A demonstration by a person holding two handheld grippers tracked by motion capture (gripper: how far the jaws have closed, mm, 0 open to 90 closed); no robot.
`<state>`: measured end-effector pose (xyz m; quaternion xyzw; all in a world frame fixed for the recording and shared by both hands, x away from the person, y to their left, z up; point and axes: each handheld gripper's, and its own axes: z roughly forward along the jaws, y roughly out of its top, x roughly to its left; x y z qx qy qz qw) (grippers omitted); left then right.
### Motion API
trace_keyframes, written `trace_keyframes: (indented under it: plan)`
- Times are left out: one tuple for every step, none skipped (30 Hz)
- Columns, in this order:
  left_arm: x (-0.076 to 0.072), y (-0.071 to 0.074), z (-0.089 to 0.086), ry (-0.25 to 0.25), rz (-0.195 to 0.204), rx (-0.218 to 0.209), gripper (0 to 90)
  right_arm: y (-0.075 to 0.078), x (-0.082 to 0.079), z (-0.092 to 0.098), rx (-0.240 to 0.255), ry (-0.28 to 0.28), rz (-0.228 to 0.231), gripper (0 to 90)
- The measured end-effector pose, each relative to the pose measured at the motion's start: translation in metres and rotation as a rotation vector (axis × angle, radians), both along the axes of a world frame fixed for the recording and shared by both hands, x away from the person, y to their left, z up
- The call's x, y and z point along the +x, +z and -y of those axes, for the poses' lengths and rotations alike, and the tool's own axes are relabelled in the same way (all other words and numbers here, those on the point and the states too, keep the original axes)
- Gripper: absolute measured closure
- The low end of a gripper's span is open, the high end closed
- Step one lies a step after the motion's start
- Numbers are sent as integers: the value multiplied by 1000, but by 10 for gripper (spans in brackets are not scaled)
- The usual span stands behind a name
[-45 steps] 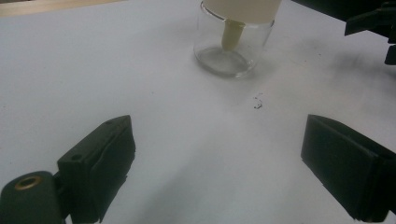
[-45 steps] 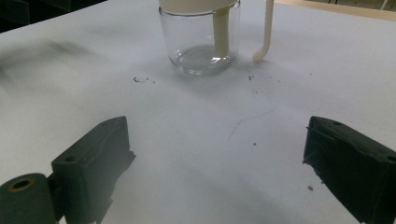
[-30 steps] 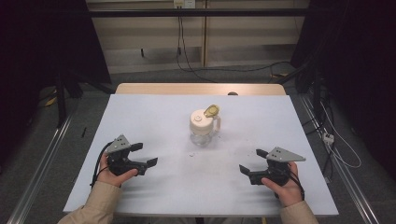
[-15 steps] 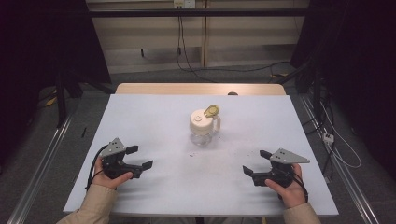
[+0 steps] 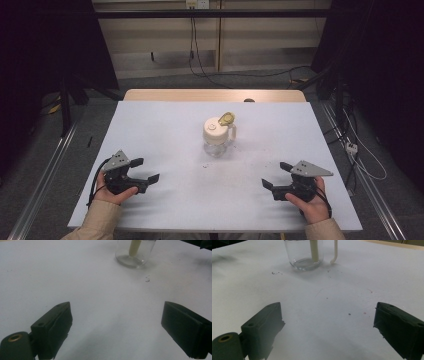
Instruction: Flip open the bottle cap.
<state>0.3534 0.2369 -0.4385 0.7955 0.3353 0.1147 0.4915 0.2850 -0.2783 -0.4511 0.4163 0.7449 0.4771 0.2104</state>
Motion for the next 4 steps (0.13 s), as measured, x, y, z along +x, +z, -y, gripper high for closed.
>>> trace_keyframes:
  plan:
    - [0, 0, 0, -1, 2, -1, 94, 0, 0, 0, -3, -1, 0, 80]
    - [0, 0, 0, -3, 4, 2, 94, 0, 1, -1, -3, -5, -1, 80]
    - [0, 0, 0, -3, 5, 7, 94, 0, 1, -1, -3, -3, -2, 80]
    - [0, 0, 0, -2, 5, 8, 95, 0, 1, -1, -6, -1, -2, 80]
